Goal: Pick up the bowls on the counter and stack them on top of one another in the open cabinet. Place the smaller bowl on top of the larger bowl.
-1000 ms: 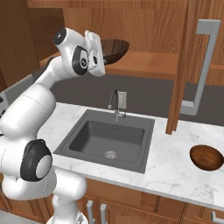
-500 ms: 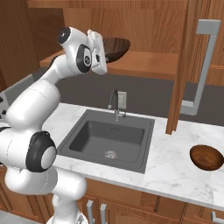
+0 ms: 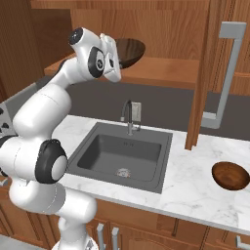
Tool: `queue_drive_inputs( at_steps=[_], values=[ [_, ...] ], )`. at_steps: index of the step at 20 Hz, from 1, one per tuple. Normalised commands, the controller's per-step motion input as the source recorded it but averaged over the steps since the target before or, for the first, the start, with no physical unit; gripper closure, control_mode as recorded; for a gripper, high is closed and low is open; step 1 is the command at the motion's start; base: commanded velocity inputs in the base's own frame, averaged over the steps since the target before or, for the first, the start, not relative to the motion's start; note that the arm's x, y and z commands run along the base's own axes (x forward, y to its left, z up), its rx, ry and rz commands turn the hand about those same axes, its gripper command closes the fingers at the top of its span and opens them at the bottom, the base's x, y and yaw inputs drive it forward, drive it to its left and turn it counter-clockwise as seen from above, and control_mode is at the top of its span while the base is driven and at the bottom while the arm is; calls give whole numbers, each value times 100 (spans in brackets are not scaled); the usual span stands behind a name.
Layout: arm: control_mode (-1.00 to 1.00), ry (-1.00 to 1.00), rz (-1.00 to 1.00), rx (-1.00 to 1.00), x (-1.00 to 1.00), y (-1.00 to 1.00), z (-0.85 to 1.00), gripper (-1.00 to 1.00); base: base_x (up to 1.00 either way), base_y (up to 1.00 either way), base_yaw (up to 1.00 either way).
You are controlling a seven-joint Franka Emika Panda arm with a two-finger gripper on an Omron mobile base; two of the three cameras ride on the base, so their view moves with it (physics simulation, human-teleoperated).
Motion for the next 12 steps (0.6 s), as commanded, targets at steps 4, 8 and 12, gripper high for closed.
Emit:
queue_drive_inputs(
  at_steps=[4,8,12],
  values=[
    [-100,7,1,0,23,3,-22,100,0,0,0],
    [-100,6,0,0,19,5,-12,-100,0,0,0],
    [-100,-1,0,0,5,0,0,-100,0,0,0]
  ],
)
